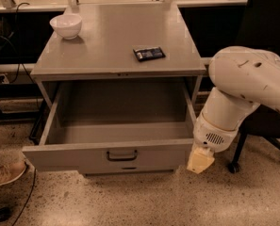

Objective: Close top drawer

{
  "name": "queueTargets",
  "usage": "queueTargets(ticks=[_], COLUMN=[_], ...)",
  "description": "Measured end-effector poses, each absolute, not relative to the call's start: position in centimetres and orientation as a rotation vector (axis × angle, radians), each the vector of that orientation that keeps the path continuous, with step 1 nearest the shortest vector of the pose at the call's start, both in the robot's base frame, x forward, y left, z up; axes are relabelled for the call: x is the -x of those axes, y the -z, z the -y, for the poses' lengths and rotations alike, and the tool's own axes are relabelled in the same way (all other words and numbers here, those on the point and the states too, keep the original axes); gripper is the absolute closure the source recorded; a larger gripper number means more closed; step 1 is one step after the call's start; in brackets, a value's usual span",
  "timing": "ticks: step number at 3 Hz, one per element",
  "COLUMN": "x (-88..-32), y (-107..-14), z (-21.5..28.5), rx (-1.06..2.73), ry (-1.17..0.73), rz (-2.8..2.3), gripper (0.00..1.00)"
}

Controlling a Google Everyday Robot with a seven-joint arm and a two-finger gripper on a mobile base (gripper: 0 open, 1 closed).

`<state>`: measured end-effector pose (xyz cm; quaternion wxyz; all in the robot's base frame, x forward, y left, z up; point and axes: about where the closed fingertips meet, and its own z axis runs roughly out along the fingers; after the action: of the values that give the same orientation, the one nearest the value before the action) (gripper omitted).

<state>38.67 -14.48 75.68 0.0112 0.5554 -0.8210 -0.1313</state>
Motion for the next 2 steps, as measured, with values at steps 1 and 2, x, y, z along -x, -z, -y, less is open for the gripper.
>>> queueTargets(ticks=[1,2], x=[-38.9,-40.3], y=[-73.9,-69.9], z=[14.6,14.6], rx=[-1.686,-1.632], ry=[0.403,0.464], rz=[2.609,2.669], gripper=[1.0,1.0])
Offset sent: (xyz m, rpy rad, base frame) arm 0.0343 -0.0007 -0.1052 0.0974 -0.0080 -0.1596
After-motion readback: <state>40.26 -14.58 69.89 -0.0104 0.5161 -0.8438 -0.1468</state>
